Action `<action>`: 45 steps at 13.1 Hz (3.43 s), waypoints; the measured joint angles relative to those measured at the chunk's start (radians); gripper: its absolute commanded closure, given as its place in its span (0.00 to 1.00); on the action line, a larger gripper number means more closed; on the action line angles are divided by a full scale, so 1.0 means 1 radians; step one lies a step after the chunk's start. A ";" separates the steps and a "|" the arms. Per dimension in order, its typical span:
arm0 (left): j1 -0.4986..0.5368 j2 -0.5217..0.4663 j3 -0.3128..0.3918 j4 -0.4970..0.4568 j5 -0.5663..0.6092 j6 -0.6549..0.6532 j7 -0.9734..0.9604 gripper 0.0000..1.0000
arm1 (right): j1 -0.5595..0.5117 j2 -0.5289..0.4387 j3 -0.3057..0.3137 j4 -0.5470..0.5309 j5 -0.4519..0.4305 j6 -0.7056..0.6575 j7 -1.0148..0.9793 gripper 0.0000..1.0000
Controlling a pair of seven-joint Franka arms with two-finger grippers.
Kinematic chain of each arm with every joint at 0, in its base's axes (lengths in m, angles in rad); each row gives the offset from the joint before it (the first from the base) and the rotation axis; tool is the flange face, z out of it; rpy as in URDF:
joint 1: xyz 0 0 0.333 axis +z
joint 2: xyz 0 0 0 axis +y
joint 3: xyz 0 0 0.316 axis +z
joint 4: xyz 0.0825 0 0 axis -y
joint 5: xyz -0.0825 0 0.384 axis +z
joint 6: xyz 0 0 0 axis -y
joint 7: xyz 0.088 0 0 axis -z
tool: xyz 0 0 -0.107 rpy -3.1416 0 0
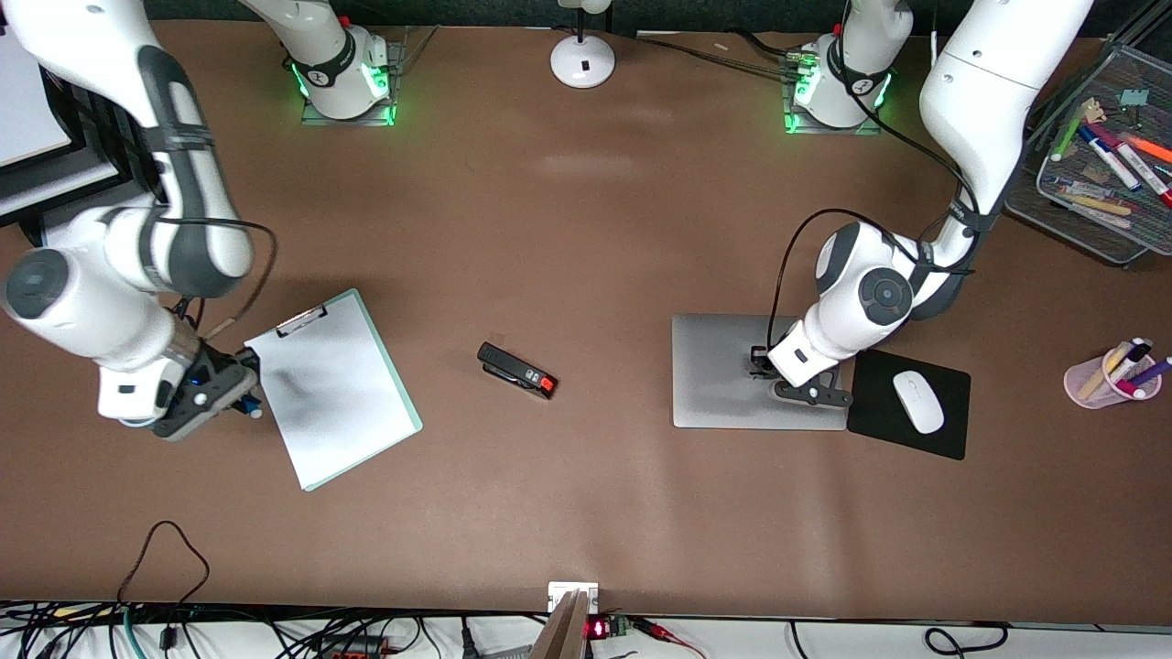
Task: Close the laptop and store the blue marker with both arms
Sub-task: 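Push the laptop lid down with the left gripper while the right gripper lifts the marker, then press the lid shut and raise the left gripper away from the laptop, then carry the blue marker over the light blue cup with the right gripper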
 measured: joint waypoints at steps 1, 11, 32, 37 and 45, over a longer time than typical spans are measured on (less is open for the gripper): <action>0.000 0.000 0.000 -0.009 0.000 0.000 0.000 0.99 | -0.021 -0.005 -0.001 0.003 0.071 -0.025 -0.097 0.99; 0.001 -0.041 -0.001 -0.007 0.000 -0.111 0.000 0.98 | -0.210 -0.003 -0.005 0.145 0.425 -0.313 -0.868 1.00; 0.117 -0.223 -0.002 0.513 0.061 -0.946 0.132 0.02 | -0.465 0.280 -0.006 0.369 0.722 -0.543 -1.242 0.99; 0.199 -0.292 -0.004 0.515 0.001 -0.965 0.237 0.02 | -0.470 0.280 -0.006 0.371 0.724 -0.544 -1.243 0.99; 0.228 -0.371 -0.008 0.517 -0.012 -1.013 0.259 0.02 | -0.470 0.280 -0.002 0.371 0.724 -0.545 -1.244 0.99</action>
